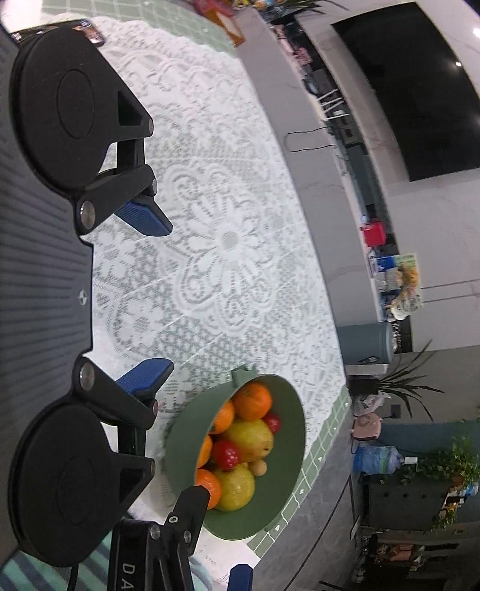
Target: Organize fruits
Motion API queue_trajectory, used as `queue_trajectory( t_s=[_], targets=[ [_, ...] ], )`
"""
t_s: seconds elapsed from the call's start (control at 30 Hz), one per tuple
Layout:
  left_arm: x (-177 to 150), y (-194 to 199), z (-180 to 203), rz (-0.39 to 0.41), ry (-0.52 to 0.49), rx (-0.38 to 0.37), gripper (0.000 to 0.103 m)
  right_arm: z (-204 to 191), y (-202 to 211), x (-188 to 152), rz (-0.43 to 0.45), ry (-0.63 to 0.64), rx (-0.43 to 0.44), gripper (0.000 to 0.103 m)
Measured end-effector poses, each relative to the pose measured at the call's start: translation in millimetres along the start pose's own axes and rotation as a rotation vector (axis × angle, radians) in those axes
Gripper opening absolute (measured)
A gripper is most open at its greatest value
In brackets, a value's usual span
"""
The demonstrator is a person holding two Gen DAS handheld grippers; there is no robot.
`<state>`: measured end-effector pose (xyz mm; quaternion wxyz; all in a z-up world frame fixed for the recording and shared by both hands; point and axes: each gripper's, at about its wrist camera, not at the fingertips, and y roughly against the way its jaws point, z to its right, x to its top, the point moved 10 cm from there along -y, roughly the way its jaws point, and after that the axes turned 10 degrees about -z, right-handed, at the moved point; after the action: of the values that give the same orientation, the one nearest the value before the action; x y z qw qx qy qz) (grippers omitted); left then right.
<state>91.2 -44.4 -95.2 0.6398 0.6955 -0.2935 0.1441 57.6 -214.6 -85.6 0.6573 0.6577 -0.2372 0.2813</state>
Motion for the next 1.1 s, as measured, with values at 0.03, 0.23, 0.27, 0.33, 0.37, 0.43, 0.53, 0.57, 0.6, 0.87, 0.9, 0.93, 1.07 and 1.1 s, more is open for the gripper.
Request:
queue_trajectory(
  t_s=[0.03, 0.23, 0.27, 0.33, 0.37, 0.43, 0.53, 0.57, 0.6, 0.87, 0.9, 0.93, 1.07, 1.1],
  targets=[
    [-2.2, -1.5, -0.5, -0.01, 0.009, -0.003, 0.088, 0.0, -1.9, -1.8, -0.01, -0.002, 0.001, 0.099],
    [-7.7, -2.6, -3.1, -0.022, 0.036, -0.007, 0.088, 0.0, -7.0, -6.4, -0.044, -0.027, 0.005, 0.099],
    [-7.5, -2.5, -3.6, -0.023, 0.037, -0.008, 0.088, 0.4, -6.7, -7.3, -0.044, -0.029, 0.004, 0.099],
    [-7.4, -3.0, -3.5, -0.028, 0.04, -0.011, 0.088, 1.7, -6.6, -7.2, -0.042, -0.034, 0.002, 0.099],
    [-7.4, -3.5, -3.2, -0.03, 0.042, -0.013, 0.088, 1.9, -6.3, -7.2, -0.041, -0.035, 0.002, 0.099],
    [-6.7, -4.5, -2.8, -0.032, 0.042, -0.013, 0.088, 2.0, -6.2, -7.4, -0.041, -0.034, 0.001, 0.099],
    [-6.1, -4.3, -2.9, -0.03, 0.043, -0.011, 0.088, 0.6, -6.0, -7.4, -0.041, -0.03, 0.004, 0.099],
    [-6.1, -4.3, -3.4, -0.03, 0.043, -0.009, 0.088, -0.2, -6.0, -7.2, -0.041, -0.027, 0.005, 0.099],
    [-6.3, -4.4, -3.7, -0.031, 0.044, -0.008, 0.088, -0.7, -6.2, -6.9, -0.041, -0.026, 0.005, 0.099],
    [-6.2, -3.3, -5.5, -0.03, 0.051, -0.006, 0.088, -2.7, -5.2, -7.4, -0.04, -0.018, 0.007, 0.099],
    [-6.2, -3.2, -5.7, -0.029, 0.051, -0.005, 0.088, -2.6, -5.3, -7.3, -0.04, -0.017, 0.007, 0.099],
    [-6.1, -2.9, -5.9, -0.028, 0.052, -0.005, 0.088, -2.7, -5.2, -7.3, -0.04, -0.017, 0.007, 0.099],
    [-5.8, -2.3, -6.6, -0.026, 0.054, -0.005, 0.088, -3.4, -5.4, -6.8, -0.039, -0.013, 0.008, 0.099],
    [-5.6, -2.3, -6.7, -0.026, 0.055, -0.005, 0.088, -3.8, -5.9, -7.0, -0.04, -0.011, 0.009, 0.099]
  ],
)
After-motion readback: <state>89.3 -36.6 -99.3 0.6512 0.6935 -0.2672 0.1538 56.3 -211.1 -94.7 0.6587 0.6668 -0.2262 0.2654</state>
